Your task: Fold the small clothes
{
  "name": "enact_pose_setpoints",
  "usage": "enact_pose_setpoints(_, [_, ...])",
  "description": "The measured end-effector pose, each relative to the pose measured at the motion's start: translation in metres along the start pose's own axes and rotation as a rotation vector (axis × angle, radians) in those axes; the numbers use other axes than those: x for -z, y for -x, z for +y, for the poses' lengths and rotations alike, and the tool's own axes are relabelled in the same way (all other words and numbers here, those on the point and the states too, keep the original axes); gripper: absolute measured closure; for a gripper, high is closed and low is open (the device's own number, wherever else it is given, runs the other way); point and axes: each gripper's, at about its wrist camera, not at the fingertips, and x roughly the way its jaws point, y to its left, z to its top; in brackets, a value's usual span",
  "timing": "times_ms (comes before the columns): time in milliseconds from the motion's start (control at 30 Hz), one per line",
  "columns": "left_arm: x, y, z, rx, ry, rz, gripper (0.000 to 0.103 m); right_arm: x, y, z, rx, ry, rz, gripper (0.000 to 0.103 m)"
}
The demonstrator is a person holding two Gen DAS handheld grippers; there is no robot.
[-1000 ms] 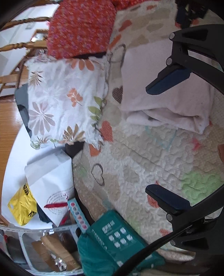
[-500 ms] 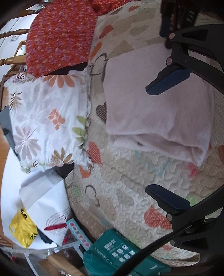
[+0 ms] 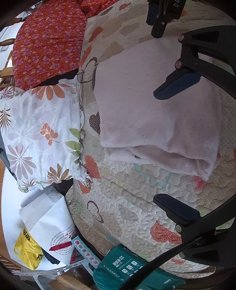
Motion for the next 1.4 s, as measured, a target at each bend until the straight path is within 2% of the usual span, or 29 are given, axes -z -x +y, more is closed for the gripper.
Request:
enact_pose_setpoints(200, [0.002,-0.001,0.004,0.001,0.011,0.013,0.0,0.005,-0.004,-0.009,0.034,-0.032,0.032,0.042])
enact_pose_setpoints(333, [0.003,0.0,0.006,-0.019,0.014,0.002,0.0,0.007,0.0,-0.003,0.051,-0.004,0.026,0.042])
enact_pose_setpoints(500, [0.004,-0.005,0.011,0.003,0.04,0.034,0.0,0.012,-0.004,0.007,0.089,0.045,0.047,0.041])
enact_pose_setpoints(1400, [0.006,-0.011,0.018,-0.018,0.041,0.06,0.0,0.018,-0.008,0.013,0.169,0.104,0.057,0.036])
